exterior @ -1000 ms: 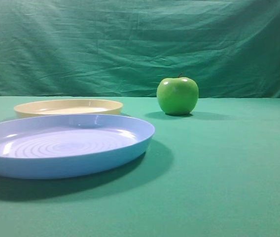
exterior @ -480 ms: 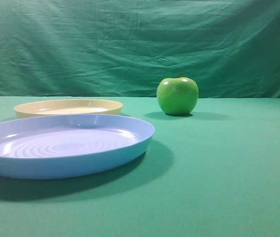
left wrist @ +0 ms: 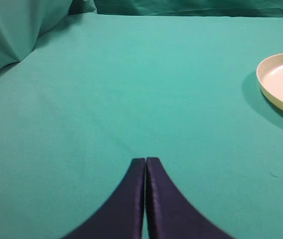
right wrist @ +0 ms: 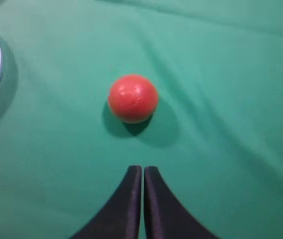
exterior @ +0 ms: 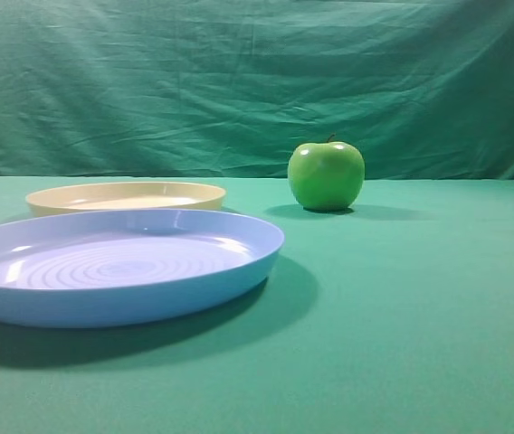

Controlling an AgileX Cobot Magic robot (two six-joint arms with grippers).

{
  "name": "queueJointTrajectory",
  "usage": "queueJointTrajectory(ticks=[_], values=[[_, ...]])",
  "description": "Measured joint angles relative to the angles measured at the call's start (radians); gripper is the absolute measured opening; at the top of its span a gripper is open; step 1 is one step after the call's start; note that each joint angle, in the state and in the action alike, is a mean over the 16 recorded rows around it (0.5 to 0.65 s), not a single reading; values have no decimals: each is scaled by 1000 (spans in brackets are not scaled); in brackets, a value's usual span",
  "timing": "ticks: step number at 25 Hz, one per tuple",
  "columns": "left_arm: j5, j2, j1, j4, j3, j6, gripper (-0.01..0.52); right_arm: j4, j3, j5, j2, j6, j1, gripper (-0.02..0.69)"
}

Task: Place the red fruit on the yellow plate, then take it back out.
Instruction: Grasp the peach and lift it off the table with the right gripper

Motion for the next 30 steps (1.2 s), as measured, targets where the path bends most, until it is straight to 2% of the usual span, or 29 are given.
queueJointTrajectory(ticks=[5,9,12,23,26,30], values=[[0,0,0,0,0,0,0,21,-14,28,122,-53,33,3],[0,0,0,0,0,0,0,23,-14,7,212,-83,63,46],[0,0,0,0,0,0,0,15,-14,-15,274,-93,86,128],[0,0,0,0,0,0,0,2,-14,-113,482,-98,114,550],[0,0,0,0,0,0,0,0,-15,-146,541,-98,114,619],[0,0,0,0,0,0,0,-12,-16,-198,620,-97,114,644]])
